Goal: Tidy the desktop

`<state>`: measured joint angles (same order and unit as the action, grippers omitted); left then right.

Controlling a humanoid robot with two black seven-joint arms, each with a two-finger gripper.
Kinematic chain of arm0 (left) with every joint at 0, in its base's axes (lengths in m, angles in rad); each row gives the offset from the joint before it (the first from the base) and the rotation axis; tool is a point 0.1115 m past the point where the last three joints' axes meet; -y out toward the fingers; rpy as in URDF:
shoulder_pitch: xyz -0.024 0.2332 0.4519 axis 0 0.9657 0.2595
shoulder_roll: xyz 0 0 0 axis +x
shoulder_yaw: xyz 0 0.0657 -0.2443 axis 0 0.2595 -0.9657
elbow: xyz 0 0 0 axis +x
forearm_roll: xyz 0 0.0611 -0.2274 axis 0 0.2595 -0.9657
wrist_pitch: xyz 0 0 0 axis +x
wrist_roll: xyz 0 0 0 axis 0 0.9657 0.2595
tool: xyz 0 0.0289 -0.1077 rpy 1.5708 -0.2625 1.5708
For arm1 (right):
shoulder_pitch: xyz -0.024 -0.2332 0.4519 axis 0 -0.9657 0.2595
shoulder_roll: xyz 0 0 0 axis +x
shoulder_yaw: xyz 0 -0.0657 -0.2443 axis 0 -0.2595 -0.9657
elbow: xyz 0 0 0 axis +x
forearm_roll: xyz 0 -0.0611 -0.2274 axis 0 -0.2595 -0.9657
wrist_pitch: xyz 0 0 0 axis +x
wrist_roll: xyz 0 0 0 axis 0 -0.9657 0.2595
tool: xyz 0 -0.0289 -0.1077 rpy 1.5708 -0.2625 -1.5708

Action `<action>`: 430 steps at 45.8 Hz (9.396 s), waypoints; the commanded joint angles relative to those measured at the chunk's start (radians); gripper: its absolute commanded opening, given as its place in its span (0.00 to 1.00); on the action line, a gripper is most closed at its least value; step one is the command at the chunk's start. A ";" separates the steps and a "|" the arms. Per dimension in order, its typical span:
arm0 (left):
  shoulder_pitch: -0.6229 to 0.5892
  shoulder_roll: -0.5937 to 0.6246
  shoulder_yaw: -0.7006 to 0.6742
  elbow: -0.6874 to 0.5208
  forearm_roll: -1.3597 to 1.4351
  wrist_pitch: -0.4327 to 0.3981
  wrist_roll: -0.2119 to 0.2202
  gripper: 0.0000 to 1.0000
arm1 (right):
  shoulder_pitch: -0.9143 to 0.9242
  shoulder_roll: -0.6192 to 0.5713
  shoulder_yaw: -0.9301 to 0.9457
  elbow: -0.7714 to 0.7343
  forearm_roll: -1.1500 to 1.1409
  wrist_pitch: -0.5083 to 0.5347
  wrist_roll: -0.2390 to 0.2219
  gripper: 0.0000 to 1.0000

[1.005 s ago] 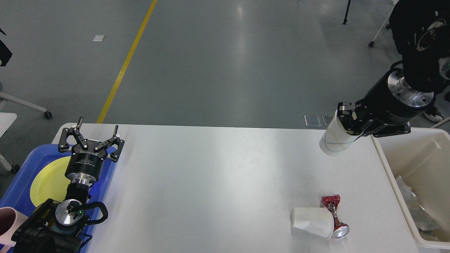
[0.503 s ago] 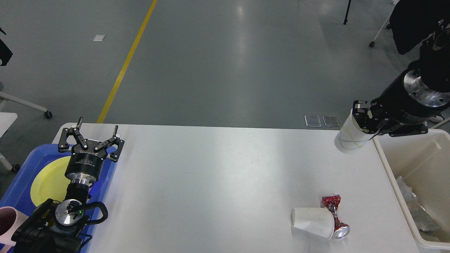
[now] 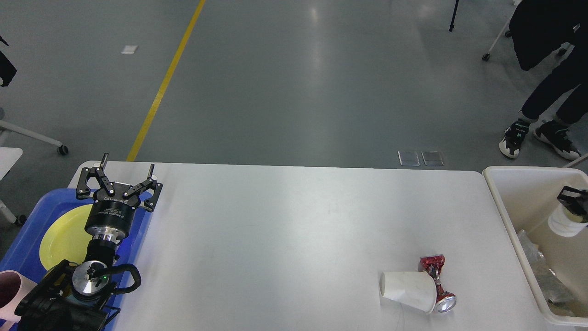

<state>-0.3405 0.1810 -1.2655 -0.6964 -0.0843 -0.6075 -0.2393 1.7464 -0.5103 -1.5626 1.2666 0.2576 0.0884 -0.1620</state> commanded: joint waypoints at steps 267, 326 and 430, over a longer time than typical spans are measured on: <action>0.001 0.000 0.000 -0.002 0.000 -0.002 0.000 0.96 | -0.350 0.088 0.593 0.054 0.710 0.120 -0.057 0.95; 0.001 0.000 0.000 -0.002 0.000 -0.002 0.000 0.96 | -0.389 0.208 0.630 -0.032 0.693 0.093 -0.056 0.00; 0.001 0.000 0.002 0.000 0.000 0.000 0.000 0.96 | -0.453 -0.194 0.421 -0.745 0.158 0.547 0.018 0.00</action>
<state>-0.3391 0.1810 -1.2640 -0.6967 -0.0843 -0.6078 -0.2393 1.5014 -0.7057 -1.2421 0.6819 0.4160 0.6350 -0.1441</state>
